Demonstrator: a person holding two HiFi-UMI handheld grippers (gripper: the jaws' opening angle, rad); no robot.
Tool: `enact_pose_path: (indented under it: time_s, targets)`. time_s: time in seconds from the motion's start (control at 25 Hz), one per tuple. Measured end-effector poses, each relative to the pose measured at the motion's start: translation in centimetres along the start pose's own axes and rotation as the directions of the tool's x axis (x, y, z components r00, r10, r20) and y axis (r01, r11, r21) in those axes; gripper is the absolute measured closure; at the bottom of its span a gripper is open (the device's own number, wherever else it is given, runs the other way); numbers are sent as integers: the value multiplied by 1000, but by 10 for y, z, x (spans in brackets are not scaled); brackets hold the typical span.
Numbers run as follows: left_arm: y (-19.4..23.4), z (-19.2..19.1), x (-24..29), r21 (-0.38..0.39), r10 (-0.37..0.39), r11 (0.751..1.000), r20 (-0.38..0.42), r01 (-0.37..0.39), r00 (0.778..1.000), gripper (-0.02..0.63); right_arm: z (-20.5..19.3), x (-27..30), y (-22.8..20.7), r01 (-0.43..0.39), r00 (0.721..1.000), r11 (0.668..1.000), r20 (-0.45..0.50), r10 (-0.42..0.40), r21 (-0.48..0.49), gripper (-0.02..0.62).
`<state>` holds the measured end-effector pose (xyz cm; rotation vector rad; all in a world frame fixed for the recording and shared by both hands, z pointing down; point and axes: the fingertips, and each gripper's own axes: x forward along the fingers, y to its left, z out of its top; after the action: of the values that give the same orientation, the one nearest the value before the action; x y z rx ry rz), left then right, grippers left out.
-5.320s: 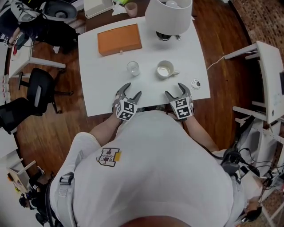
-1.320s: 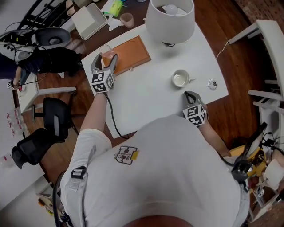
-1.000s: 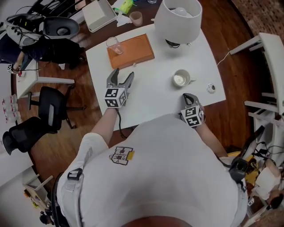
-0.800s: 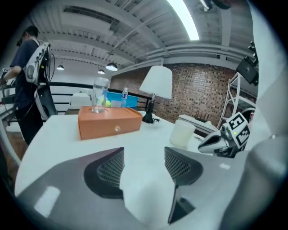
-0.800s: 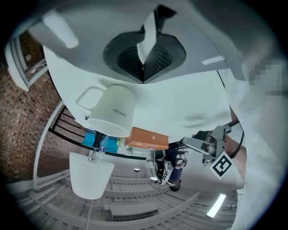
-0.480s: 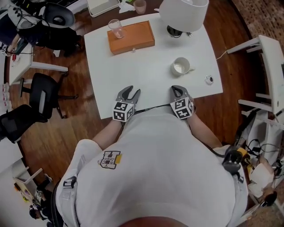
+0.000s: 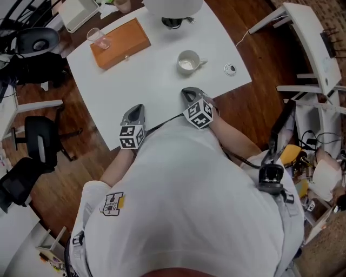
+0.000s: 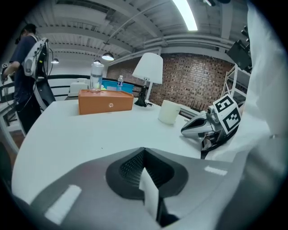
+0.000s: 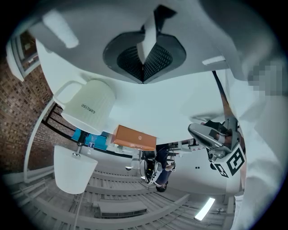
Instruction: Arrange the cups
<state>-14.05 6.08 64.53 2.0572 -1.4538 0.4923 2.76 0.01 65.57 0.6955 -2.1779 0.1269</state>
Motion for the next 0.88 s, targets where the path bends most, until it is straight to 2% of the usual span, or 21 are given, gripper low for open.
enact_pose_path:
  time_s: [0.24,0.68,0.88]
  targets:
    - [-6,0,2,23,-30,999,-16,30,999,605,0,-1,2,3,1000,1000,-2,-3,0,594]
    - [-2,1,3,1,-38,999,-38,38,999,605,0,-2,2,8,1000,1000,-9,-8,9,594]
    - [-8,13,6,-13,-48,999,-7,48,999,605,0,-9,-11,23,1000,1000,-7,-23,0,594]
